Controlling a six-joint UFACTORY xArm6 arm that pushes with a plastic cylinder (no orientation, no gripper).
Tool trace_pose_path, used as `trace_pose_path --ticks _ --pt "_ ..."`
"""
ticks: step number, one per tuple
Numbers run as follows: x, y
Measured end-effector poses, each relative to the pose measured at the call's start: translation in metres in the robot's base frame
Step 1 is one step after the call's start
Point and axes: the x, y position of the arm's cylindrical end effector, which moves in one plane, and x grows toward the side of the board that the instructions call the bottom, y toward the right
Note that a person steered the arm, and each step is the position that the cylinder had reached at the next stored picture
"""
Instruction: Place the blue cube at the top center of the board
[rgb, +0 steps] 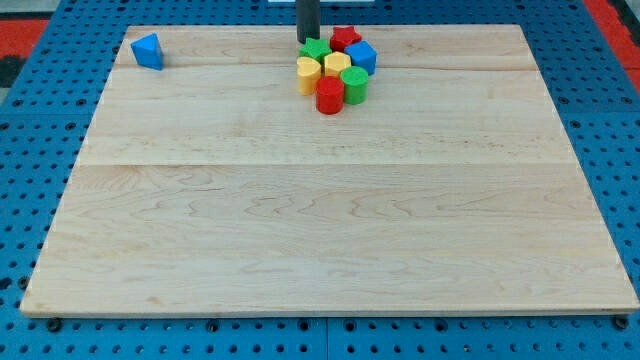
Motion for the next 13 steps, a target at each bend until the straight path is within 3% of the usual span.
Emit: trace_pose_path --ticks 1,2,3,5,6,7,8,9,10,11,13 --pt "-0.019 0.041" --pt "0.003 0.061" --pt "0.147 0.063" --pt "0.204 0.063" --pt "0.206 0.14" --pt "0.161 0.13" --pt "0.145 0.165" --pt "0.084 0.159" --pt "0.074 0.182" --pt "0.037 0.206" --pt "0.017 0.108"
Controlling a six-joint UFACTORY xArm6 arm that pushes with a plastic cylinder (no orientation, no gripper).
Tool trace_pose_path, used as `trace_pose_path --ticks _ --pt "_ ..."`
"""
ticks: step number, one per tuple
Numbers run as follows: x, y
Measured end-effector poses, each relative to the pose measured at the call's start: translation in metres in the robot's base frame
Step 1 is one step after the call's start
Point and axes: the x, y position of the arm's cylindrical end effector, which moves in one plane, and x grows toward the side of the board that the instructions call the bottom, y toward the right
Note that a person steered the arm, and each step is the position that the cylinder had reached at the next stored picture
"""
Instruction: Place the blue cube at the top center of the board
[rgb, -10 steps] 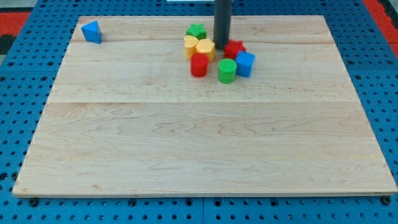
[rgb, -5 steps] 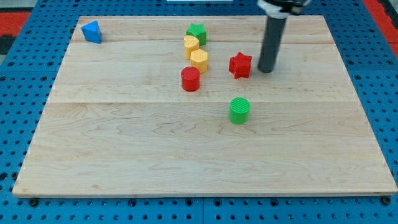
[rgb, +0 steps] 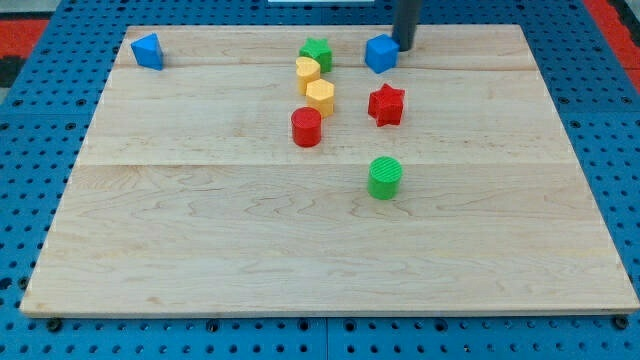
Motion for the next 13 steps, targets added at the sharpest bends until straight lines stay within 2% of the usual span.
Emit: trace_pose_path --ticks 1,3,4,5,6,7,8,9,10,11,13 --pt "-0.001 -0.008" --pt "0.001 -0.098" --pt "0.039 -0.114" --pt "0.087 -0.082" --pt "0.047 -0.042" --pt "0.02 -0.078" --pt "0.031 -0.007" --pt "-0.028 0.003" --pt "-0.036 -0.061" --pt "-0.015 -0.067" --pt "-0.018 -0.048"
